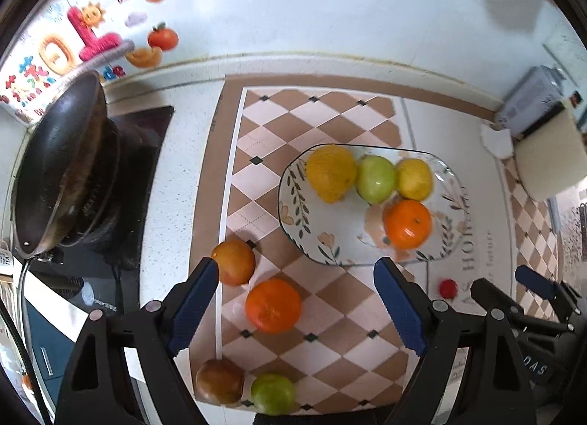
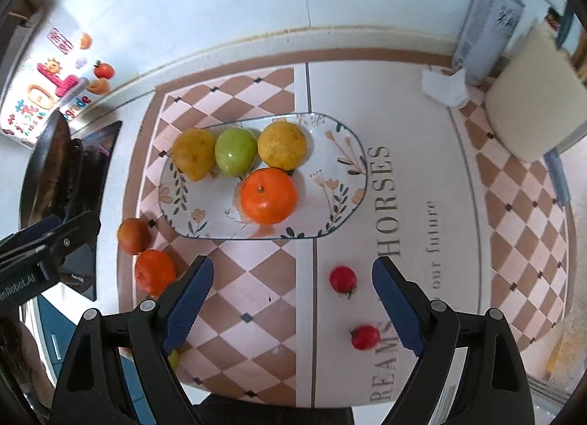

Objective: Organize fruits
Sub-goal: 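Lift both tools away from the plate, then grasp the brown round fruit with the left tool while the right tool grasps a green apple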

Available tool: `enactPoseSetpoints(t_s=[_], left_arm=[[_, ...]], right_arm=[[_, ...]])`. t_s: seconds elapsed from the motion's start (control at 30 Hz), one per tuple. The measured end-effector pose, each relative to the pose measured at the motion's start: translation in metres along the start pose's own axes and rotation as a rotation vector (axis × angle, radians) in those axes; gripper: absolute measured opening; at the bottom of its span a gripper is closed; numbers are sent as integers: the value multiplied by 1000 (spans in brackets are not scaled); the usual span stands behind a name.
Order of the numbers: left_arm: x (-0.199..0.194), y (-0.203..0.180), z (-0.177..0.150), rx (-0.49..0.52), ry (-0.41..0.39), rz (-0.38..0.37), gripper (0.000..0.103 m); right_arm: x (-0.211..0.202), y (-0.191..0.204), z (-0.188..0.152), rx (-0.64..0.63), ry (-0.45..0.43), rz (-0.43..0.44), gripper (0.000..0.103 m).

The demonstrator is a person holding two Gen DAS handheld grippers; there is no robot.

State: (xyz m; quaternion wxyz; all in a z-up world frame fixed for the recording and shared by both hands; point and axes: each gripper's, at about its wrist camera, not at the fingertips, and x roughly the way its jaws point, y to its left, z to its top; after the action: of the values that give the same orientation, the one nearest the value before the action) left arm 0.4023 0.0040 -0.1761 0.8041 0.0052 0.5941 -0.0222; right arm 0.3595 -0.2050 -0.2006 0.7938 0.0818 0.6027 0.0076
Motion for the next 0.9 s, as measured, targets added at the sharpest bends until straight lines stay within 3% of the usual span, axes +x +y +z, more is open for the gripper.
enactPoseSetpoints(t_s=[0.53,0.77,0.9], left_arm=[[-83,-3,-43,24,-128,-39,86],[-97,1,-51,20,-152,-50,86],[-95,5,-52,7,-145,-54,86]], right_arm=[[-101,13,-40,-34,-125,8,90],[-117,15,-45,-25,-151,16,90],[-107,14,-43,-7,-118,53,90]])
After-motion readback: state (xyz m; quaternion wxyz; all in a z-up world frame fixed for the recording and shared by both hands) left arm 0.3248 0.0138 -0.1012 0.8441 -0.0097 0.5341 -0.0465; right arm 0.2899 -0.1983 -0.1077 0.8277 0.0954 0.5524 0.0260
